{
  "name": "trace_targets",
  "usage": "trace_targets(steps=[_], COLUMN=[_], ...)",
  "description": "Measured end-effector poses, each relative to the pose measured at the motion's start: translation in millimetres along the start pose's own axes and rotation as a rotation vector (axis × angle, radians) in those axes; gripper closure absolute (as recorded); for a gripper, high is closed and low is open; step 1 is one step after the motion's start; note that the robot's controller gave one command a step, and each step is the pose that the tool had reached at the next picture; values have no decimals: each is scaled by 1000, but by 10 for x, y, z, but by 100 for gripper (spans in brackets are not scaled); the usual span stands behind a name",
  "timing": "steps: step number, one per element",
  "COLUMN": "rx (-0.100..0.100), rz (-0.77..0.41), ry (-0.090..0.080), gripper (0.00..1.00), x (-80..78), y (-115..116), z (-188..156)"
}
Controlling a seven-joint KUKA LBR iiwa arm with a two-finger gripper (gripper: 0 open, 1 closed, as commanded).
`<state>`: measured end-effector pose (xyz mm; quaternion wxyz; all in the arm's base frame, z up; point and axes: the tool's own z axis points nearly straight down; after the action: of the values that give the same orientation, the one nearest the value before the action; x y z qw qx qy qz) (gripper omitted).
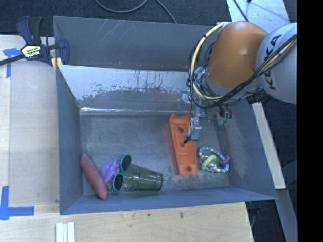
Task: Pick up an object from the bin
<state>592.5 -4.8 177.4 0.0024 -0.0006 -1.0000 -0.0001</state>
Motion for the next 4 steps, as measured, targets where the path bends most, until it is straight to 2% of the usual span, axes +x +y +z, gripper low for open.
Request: trace_targets(steps=[1, 2, 3, 4], rx=[0, -1, -1, 0], rz=[0, 67, 155, -96], ry=[-8, -13, -6, -11], gripper=[0, 0, 0, 0], x=[-15, -64, -111, -125], y=[-1, -26, -49, -266], z=[-48, 88, 396, 535])
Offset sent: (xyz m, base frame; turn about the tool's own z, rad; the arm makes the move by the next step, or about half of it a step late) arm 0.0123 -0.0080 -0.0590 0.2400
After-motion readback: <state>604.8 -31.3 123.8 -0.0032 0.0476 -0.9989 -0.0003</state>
